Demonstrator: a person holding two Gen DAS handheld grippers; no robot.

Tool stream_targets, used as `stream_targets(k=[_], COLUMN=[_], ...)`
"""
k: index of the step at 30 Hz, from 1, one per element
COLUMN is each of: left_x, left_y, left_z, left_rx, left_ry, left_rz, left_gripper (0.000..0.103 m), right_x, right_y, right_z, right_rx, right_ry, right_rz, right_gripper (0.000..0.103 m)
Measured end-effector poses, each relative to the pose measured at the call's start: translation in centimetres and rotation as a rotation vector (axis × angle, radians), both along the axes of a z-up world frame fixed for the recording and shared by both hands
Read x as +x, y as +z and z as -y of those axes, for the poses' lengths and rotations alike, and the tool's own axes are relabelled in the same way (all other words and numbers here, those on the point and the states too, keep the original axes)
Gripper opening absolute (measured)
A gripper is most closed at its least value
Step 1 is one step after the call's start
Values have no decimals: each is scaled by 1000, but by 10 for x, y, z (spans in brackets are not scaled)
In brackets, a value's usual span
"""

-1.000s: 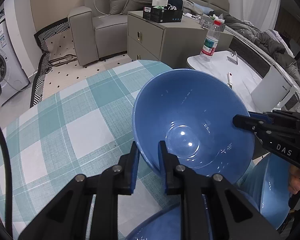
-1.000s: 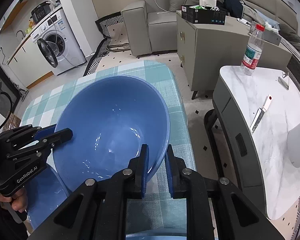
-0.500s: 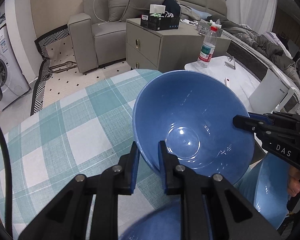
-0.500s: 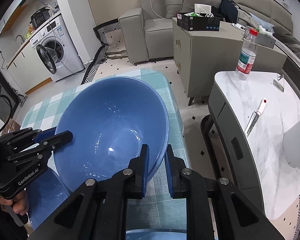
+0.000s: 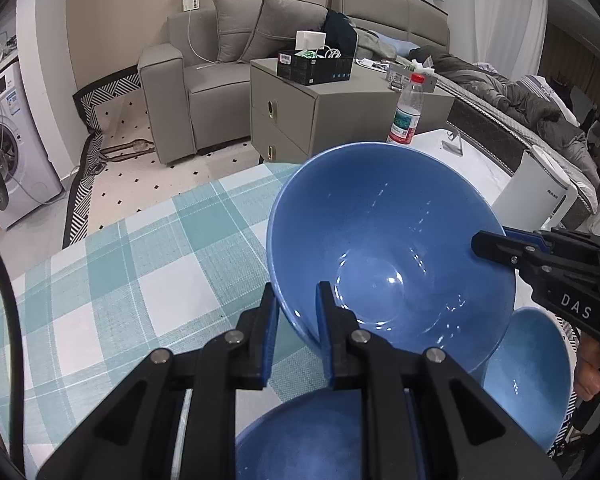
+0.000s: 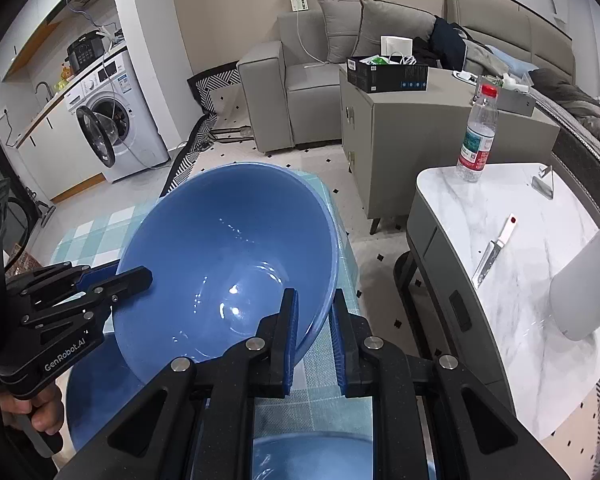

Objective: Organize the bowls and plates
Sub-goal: 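Lift the blue bowl with both grippers, then carry the dark blue bowl with both grippers across the table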

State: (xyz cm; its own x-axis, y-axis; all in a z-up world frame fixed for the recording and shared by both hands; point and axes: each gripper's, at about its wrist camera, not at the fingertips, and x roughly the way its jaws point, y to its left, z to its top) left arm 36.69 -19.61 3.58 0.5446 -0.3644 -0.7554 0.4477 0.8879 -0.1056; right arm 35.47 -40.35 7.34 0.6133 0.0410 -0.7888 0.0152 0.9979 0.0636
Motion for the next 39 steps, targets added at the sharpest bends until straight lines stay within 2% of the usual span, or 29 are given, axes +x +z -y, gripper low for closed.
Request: stream_targets(k=[25,39], left_x=[-52,-89], left_y=[47,60], left_z=[-17,-33], left_rx=[-12,-20], left_ry=[15,35], left_rz=[93,138], left_gripper=[17,17], right_x=[-61,-100], right_y=[57,71], right_z=[-16,-31], right_rx=[16,26], right_ry=[33,57], right_rz=[123,165], right_gripper=[16,16])
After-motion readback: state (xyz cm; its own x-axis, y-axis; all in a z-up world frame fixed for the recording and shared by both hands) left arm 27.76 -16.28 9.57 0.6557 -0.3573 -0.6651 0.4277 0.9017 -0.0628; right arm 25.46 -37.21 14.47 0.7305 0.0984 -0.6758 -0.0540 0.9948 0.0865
